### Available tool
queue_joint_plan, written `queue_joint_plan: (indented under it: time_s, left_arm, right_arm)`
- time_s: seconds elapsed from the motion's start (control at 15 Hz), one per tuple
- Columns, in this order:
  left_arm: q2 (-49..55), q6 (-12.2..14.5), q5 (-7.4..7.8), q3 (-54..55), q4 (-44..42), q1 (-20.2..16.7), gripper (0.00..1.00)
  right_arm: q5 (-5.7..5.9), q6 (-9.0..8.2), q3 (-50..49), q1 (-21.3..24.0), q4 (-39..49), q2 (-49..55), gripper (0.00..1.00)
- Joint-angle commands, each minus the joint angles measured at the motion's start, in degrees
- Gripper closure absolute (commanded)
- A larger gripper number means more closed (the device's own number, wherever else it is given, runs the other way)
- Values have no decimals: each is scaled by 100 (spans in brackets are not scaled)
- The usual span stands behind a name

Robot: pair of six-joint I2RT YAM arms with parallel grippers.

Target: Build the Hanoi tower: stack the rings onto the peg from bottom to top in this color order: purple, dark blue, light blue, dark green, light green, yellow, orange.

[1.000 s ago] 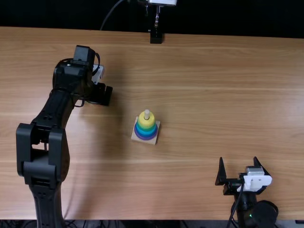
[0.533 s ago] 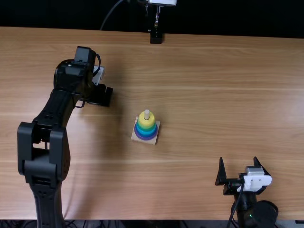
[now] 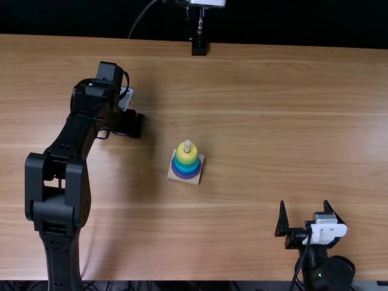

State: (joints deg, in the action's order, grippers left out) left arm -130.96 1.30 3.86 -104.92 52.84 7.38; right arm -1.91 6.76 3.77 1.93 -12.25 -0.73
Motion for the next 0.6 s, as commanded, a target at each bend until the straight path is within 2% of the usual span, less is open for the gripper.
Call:
queue_joint_plan:
  time_s: [0.0, 0.07, 0.2, 0.27, 0.33, 0.4, 0.53]
  left_arm:
    - [-141, 49, 184, 113, 0, -96, 0]
    - [-150, 49, 184, 113, -53, -96, 13]
    - [-202, 49, 173, 130, -453, -96, 60]
    - [-202, 49, 173, 174, -569, -96, 78]
    - [-202, 49, 163, 244, -601, -96, 90]
    - [-202, 49, 131, 244, -591, -96, 95]
    - [-202, 49, 163, 244, -559, -131, 89]
  right_arm:
    - [-30, 9, -289, 53, -437, 73, 0]
    - [-30, -1, -289, 53, -437, 73, 0]
    - [-41, 9, -289, 53, -437, 73, 0]
    - [-41, 9, -289, 53, -437, 73, 0]
    - [-30, 9, -289, 53, -437, 73, 0]
    - [-30, 9, -289, 53, -437, 73, 0]
    - [-30, 9, -289, 53, -437, 73, 0]
